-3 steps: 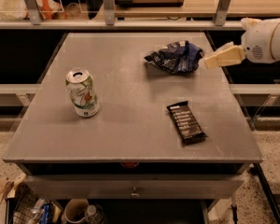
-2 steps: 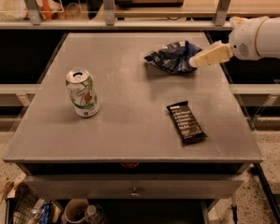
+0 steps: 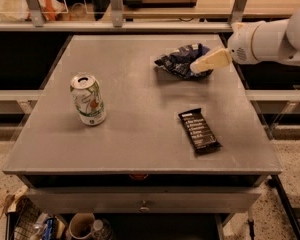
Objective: Pick blue chip bag
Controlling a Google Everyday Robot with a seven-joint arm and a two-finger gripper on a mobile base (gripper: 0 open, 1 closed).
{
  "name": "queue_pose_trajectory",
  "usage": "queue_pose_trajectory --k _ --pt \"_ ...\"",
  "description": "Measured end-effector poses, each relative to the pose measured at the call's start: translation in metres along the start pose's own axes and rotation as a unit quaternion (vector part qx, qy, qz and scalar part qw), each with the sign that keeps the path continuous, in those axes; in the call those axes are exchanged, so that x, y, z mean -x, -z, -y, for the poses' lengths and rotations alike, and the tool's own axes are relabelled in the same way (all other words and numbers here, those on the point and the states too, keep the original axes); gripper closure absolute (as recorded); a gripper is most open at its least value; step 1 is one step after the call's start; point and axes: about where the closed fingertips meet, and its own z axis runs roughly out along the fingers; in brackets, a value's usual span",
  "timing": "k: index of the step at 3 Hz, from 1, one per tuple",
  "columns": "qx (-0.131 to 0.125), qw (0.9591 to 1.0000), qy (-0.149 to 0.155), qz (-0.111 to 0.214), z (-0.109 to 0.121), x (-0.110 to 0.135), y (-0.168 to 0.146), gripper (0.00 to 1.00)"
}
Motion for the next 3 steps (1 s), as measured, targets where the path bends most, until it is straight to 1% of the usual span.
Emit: queue_pose_trajectory --k 1,2,3 --pt "0.0 0.9999 -0.006 -0.015 -0.003 -0.012 -0.018 0.0" --pt "0.005 0.9998 -0.009 -0.019 -0.008 -0.017 -0.032 0.0" --pt "0.011 0.9997 -0.01 -0.022 -0.014 -0.024 -0.041 0.16"
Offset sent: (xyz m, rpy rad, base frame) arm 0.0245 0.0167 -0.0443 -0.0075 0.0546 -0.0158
